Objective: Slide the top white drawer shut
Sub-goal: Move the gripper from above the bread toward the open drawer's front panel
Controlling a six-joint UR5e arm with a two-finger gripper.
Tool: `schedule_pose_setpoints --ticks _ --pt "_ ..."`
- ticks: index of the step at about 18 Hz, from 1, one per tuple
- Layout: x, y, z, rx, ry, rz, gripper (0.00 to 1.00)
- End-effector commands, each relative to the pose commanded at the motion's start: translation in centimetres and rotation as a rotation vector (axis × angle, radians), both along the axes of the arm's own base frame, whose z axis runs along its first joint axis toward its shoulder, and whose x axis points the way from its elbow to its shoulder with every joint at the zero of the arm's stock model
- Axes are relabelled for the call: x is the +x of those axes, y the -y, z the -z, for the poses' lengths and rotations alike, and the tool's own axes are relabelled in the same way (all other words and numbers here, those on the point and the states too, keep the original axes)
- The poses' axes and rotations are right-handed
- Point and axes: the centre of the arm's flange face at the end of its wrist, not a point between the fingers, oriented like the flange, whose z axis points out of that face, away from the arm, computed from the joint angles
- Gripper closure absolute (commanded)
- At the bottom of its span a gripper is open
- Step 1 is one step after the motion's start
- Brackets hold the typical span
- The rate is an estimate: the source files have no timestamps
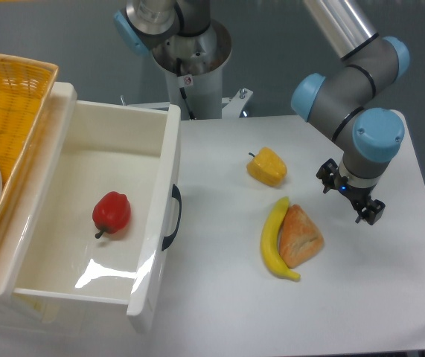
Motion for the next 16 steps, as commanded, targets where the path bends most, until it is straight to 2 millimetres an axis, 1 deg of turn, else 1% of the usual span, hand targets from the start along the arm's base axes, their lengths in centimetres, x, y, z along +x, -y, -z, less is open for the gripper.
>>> schedule_pose_setpoints --ticks 4,9,10,11,13,16 --pt "0.1 -0.1 0.1 0.000 0.001 -0.006 0.00" --pt "0.5 -1.0 0.4 0.003 0.002 -0.021 0.00" --pt "0.6 -1.8 0.8 0.003 0.002 -0.037 0.00" --pt "1.0 -2.7 0.8 0.004 -0.003 -0.056 0.00" --pt "1.2 -3.0 0.7 0.007 -0.008 -0.111 0.00" --pt "1.7 -3.4 0.2 0.010 -0.014 -0.116 0.00"
